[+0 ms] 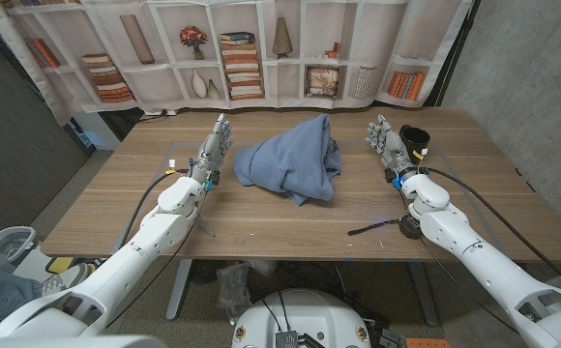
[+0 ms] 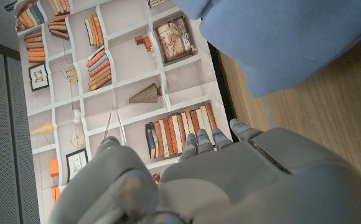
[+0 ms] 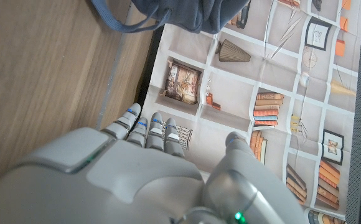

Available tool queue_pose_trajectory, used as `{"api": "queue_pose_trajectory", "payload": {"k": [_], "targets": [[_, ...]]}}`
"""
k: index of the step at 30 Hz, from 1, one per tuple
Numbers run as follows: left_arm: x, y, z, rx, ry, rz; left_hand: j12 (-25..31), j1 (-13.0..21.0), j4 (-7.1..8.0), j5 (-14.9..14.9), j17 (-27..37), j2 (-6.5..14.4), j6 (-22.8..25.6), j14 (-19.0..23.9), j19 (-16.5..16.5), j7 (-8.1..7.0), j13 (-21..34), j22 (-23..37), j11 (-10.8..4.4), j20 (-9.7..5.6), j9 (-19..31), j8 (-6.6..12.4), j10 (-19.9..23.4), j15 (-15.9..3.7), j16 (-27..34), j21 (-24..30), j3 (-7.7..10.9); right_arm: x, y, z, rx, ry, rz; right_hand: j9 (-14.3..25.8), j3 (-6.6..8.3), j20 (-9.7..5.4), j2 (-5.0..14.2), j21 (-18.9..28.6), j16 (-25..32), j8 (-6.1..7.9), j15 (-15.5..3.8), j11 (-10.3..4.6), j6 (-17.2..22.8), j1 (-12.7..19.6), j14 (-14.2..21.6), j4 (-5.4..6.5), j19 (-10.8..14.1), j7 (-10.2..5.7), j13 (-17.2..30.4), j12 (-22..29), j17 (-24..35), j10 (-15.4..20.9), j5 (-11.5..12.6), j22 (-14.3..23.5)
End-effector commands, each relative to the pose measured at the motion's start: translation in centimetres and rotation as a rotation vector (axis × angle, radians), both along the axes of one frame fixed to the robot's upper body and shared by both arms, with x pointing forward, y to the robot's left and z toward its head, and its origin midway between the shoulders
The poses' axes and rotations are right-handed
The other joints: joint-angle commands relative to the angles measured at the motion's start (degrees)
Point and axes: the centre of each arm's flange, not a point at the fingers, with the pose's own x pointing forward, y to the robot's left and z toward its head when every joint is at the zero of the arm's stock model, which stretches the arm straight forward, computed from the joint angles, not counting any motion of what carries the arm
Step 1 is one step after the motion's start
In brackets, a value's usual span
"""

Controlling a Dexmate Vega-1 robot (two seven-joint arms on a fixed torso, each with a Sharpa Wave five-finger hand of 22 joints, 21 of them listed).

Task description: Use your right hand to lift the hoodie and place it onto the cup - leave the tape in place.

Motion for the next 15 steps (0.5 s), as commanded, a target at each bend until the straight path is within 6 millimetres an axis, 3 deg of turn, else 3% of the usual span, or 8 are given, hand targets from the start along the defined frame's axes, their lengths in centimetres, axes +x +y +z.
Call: {"api": "queue_pose_trajectory", "payload": {"k": [1,15], "targets": [[-0.9,0.2,-0.2,-0.007,-0.001,-0.012,0.3,0.7,0.29,0.4,0.1,0.2,-0.6,-0.5,-0.4,0.01,0.1,0.2,-0.11,-1.84,0.1,0.31,-0.5,0.06,0.2,0.4,-0.12,-0.6,0.4,-0.3,0.021,-0.006,0.005,0.2,0.30,-0.62,0.01,0.2,0.4,0.23,0.55,0.04,0.4,0.5,-0.1,-0.16,0.5,0.09,0.3,0.3,0.2,0.4,0.3,0.3],[-0.8,-0.1,1.1,0.019,-0.012,-0.025,0.3,0.9,0.21,0.6,0.1,0.5,-0.6,-0.4,-0.3,0.07,0.1,0.2,-0.35,-1.75,0.1,0.26,-0.4,0.02,0.2,0.4,-0.19,-0.7,0.2,0.1,0.019,-0.021,-0.003,0.2,0.25,-0.57,0.07,-0.1,0.3,0.23,0.51,-0.09,0.5,0.5,0.0,-0.28,0.6,-0.02,0.3,0.2,0.2,0.4,0.4,0.3]]}}
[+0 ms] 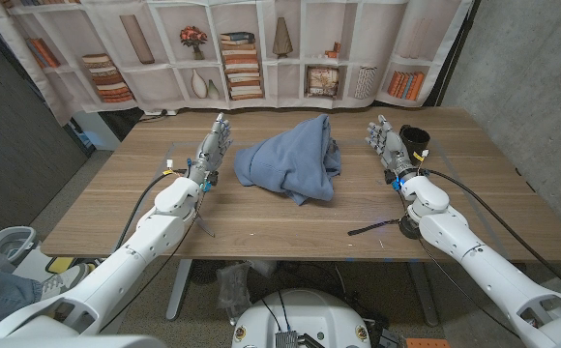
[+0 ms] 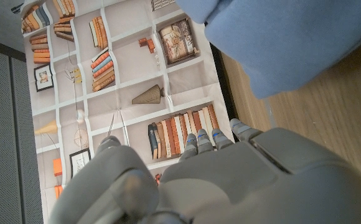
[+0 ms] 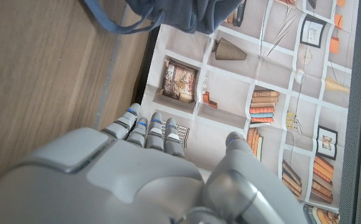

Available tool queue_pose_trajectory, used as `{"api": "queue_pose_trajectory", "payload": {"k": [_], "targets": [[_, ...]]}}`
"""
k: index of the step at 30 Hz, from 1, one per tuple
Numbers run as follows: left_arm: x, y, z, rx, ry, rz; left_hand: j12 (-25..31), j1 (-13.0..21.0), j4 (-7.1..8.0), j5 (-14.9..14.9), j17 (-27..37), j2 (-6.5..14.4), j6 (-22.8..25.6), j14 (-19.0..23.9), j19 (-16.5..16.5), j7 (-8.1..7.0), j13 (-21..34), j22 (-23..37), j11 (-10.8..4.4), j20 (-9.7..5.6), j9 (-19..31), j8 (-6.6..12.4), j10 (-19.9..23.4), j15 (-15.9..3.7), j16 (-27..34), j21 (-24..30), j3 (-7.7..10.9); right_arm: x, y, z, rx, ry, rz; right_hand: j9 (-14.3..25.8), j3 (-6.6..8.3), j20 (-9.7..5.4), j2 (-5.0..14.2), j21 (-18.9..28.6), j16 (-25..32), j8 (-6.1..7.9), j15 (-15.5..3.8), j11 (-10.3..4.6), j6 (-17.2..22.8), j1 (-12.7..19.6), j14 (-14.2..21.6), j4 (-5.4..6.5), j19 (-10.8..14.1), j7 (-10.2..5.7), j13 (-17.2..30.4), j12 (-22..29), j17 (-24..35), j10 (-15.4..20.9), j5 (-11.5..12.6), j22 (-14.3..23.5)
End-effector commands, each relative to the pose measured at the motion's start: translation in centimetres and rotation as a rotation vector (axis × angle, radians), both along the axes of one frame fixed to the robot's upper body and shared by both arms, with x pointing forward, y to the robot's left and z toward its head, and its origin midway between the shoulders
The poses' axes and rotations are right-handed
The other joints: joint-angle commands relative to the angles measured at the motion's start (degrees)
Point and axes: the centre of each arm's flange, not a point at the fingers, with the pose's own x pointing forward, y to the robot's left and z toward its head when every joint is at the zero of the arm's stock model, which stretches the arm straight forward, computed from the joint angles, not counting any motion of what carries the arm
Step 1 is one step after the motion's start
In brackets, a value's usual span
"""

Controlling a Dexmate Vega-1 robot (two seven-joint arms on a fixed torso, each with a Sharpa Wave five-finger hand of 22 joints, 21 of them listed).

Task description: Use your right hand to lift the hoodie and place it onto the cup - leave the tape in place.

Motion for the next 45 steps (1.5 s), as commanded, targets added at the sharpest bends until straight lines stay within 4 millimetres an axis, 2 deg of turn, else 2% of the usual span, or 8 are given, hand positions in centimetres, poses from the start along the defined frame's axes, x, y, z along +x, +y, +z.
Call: {"api": "queue_pose_trajectory", "payload": {"k": [1,14,27,45], "targets": [[-0.1,-0.2,1.0,0.020,-0.007,-0.014,0.3,0.5,0.21,0.1,0.1,0.0,-0.3,-0.4,-0.3,-0.10,0.1,0.2,-0.36,-1.74,0.1,0.26,-0.4,0.02,0.2,0.2,-0.19,-0.1,-0.1,0.3,-0.003,-0.014,-0.001,0.2,0.24,-0.56,0.08,-0.1,0.3,0.23,0.50,-0.11,0.6,0.5,0.0,-0.29,0.6,-0.02,0.1,0.2,0.2,0.4,0.4,0.3],[0.0,-0.4,1.5,0.028,-0.013,-0.011,0.4,0.8,0.12,0.3,0.1,0.3,0.0,-0.1,-0.2,-0.16,0.1,0.2,-0.29,-1.66,0.1,0.33,0.0,0.00,0.3,0.2,-0.28,-0.3,0.1,2.0,-0.025,-0.054,0.020,0.2,0.20,-0.54,0.15,-0.4,0.3,0.24,0.50,0.06,0.6,0.6,0.0,-0.41,0.7,-0.09,0.1,0.1,0.2,0.5,0.4,0.3],[0.1,-0.5,1.5,0.019,-0.012,-0.011,0.5,1.1,0.03,0.4,0.1,0.5,0.5,0.3,-0.1,-0.08,0.1,0.2,-0.13,-1.45,0.2,0.47,0.5,-0.05,0.3,0.2,-0.38,-0.9,0.6,2.8,-0.049,-0.092,0.039,0.2,0.21,-0.47,0.26,-0.8,0.3,0.26,0.46,-0.15,0.8,0.8,0.2,-0.61,0.8,-0.16,0.2,0.2,0.2,0.7,0.5,0.3],[-0.1,-0.7,1.3,0.026,-0.009,-0.012,0.5,1.3,-0.05,0.5,0.1,0.6,1.1,0.7,0.0,-0.04,0.2,0.2,-0.34,-1.17,0.2,0.60,0.8,0.03,0.4,0.3,-0.50,-2.7,1.6,3.7,-0.088,-0.168,0.060,0.2,0.29,-0.40,0.43,-1.1,0.2,0.26,0.42,-0.14,0.9,1.2,0.2,-0.92,0.7,-0.27,0.2,0.1,0.1,0.8,0.5,0.3]]}}
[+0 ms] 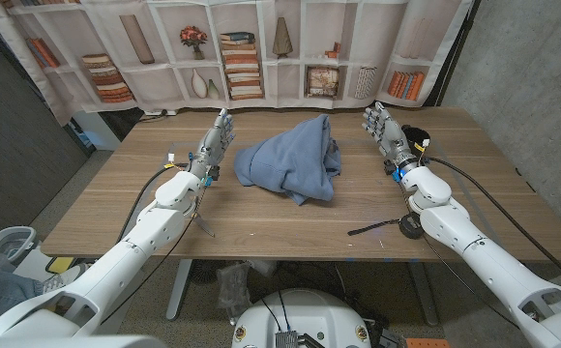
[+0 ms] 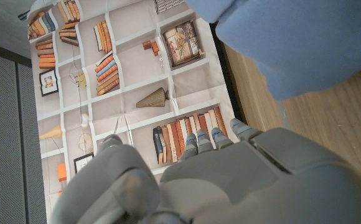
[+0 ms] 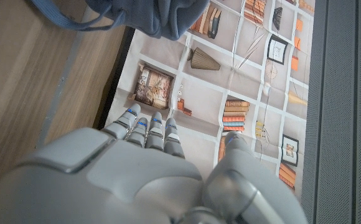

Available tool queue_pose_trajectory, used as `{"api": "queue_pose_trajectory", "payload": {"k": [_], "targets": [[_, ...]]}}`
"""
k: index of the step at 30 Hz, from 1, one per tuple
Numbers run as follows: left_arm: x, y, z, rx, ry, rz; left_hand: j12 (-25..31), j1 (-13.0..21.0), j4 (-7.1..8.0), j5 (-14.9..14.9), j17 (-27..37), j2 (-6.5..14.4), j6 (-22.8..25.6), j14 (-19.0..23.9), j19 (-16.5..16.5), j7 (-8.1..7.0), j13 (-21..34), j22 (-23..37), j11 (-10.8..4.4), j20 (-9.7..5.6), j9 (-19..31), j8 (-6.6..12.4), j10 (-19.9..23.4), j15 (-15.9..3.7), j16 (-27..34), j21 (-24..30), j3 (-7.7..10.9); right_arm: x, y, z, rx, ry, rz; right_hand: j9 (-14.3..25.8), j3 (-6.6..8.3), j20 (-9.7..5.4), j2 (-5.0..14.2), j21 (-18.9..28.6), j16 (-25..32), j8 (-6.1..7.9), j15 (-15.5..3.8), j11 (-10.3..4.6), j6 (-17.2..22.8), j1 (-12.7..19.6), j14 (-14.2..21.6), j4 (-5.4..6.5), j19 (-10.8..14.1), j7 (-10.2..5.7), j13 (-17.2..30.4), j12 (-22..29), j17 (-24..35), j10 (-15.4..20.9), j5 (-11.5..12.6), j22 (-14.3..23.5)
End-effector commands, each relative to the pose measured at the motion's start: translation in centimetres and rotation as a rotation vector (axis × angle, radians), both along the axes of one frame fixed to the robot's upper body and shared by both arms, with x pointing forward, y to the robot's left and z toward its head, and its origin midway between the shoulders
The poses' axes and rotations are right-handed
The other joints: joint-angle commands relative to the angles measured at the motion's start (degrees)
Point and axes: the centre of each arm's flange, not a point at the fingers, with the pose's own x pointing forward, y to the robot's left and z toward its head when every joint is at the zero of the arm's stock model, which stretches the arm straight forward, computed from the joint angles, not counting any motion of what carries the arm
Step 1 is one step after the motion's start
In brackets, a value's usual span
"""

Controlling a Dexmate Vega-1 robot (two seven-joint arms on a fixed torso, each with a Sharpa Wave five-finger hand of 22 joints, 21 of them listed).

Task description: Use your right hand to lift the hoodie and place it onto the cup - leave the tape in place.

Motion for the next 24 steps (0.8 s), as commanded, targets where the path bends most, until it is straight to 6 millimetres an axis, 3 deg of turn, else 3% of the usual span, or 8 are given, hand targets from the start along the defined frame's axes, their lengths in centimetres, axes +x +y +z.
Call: {"api": "queue_pose_trajectory", "payload": {"k": [1,24], "targets": [[-0.2,-0.2,-0.1,0.008,0.000,-0.001,0.5,0.6,0.12,0.2,0.1,-0.1,0.0,0.1,0.0,-0.02,0.2,0.3,-0.02,-1.18,0.2,0.16,0.4,0.08,0.4,0.3,-0.34,-1.2,0.6,0.5,-0.024,-0.053,0.017,0.2,0.07,-0.41,0.05,-0.4,0.2,0.27,0.43,0.20,0.4,0.9,0.2,-0.39,0.8,-0.08,0.1,0.1,0.1,0.4,0.4,0.1],[-0.7,-0.8,-0.5,0.010,-0.001,-0.018,0.6,0.9,0.02,0.4,0.1,0.1,0.3,0.4,0.0,0.01,0.2,0.3,0.00,-0.92,0.2,0.14,0.9,0.12,0.3,0.2,-0.52,-3.5,1.5,1.0,-0.047,-0.125,0.055,0.2,0.09,-0.30,0.12,-0.8,0.3,0.30,0.41,0.05,0.7,1.3,0.5,-0.77,0.9,-0.20,0.1,0.2,0.1,1.0,0.3,0.1]]}}
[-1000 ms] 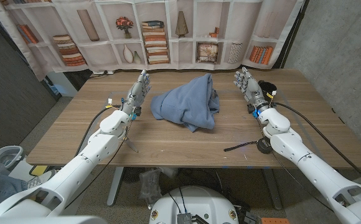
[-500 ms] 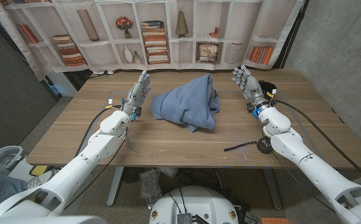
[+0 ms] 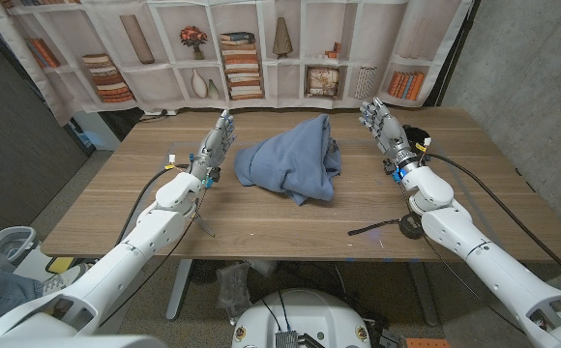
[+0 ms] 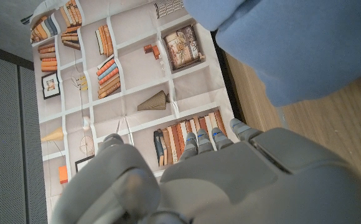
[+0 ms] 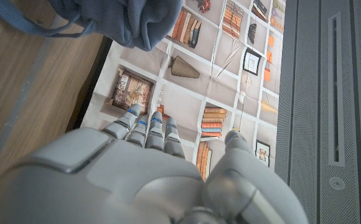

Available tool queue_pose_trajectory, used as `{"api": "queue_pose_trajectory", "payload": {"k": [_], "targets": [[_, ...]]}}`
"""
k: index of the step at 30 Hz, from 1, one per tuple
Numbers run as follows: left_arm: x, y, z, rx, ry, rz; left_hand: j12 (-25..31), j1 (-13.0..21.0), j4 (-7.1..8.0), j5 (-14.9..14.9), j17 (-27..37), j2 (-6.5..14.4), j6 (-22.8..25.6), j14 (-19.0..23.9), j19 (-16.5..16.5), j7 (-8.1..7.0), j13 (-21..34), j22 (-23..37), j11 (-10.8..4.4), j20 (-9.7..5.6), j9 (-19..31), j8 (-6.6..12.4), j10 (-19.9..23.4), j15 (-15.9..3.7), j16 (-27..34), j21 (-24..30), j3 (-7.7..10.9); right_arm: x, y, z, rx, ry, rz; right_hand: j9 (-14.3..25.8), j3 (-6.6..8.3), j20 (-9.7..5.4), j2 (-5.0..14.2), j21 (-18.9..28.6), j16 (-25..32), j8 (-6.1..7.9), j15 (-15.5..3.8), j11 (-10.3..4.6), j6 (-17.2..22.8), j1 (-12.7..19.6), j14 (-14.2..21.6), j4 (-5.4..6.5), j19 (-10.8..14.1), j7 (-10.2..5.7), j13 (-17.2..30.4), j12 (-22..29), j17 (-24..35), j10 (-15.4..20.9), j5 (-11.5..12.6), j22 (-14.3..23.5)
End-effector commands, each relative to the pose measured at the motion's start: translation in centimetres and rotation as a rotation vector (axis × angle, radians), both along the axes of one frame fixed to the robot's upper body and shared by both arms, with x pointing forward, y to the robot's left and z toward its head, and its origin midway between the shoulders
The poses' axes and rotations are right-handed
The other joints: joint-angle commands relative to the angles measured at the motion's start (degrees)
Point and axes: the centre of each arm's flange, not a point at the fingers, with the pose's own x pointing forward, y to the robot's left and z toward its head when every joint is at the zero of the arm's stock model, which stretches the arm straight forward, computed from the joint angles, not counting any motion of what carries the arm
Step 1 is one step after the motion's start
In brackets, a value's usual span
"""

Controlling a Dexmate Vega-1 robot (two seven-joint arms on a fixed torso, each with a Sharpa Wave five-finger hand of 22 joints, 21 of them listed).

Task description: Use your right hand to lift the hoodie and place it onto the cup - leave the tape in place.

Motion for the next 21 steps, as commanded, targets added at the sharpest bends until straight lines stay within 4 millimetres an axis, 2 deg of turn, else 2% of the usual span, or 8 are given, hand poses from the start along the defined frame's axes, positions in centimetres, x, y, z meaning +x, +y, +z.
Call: {"api": "queue_pose_trajectory", "payload": {"k": [1,10,11,12,21], "targets": [[-0.3,-0.4,-0.2,0.002,-0.001,-0.009,0.2,0.7,0.25,0.4,0.1,-0.1,0.4,0.4,0.0,-0.01,0.2,0.3,-0.03,-0.91,0.2,0.15,0.3,0.14,0.3,0.2,-0.30,-1.1,0.6,0.2,-0.014,-0.037,0.032,0.2,0.25,-0.05,-0.01,-0.4,0.3,0.30,0.14,-0.19,0.3,0.4,0.2,-0.48,0.7,0.04,0.1,0.2,0.1,0.7,0.3,0.1],[-0.4,-0.8,-0.3,0.009,0.001,-0.011,0.2,0.8,0.21,0.4,0.1,0.0,0.6,0.5,0.0,0.06,0.2,0.3,0.12,-0.76,0.2,0.18,0.4,0.11,0.3,0.2,-0.40,-1.7,0.9,0.2,-0.028,-0.050,0.053,0.2,0.25,-0.03,0.02,-0.6,0.2,0.34,0.17,-0.23,0.5,0.5,0.3,-0.62,0.7,-0.03,0.1,0.2,0.1,0.8,0.3,0.1],[-0.4,-0.9,-0.3,0.009,0.001,-0.012,0.2,0.8,0.21,0.4,0.1,0.0,0.6,0.5,0.0,0.06,0.2,0.3,0.16,-0.93,0.2,0.18,0.4,0.12,0.3,0.2,-0.42,-1.7,0.9,0.2,-0.028,-0.051,0.054,0.2,0.24,-0.01,0.02,-0.6,0.2,0.34,0.16,-0.22,0.5,0.5,0.3,-0.63,0.7,0.01,0.1,0.2,0.1,0.8,0.3,0.1],[-0.5,-0.9,-0.3,0.008,0.002,-0.013,0.2,0.9,0.18,0.5,0.1,0.0,0.8,0.8,0.5,0.16,0.2,0.3,0.18,-1.96,0.2,0.19,0.5,0.11,0.4,0.4,-0.50,-1.9,1.0,0.2,-0.029,-0.053,0.054,0.2,0.24,0.02,0.03,-0.6,0.2,0.34,0.17,-0.19,0.5,0.5,0.3,-0.64,0.7,-0.02,0.1,0.2,0.1,0.8,0.3,0.1],[-0.6,-1.0,-0.3,0.011,0.001,-0.016,0.3,1.1,0.12,0.5,0.1,0.1,1.1,1.1,0.8,-0.05,0.2,0.3,0.07,-2.35,0.2,0.21,0.9,-0.13,0.4,0.5,-0.62,-2.9,1.8,0.7,-0.063,-0.088,0.065,0.2,0.23,0.05,0.06,-0.8,0.2,0.29,0.24,-0.19,0.5,0.6,0.2,-0.74,0.7,0.03,0.1,0.1,0.1,0.7,0.3,0.1]]}}
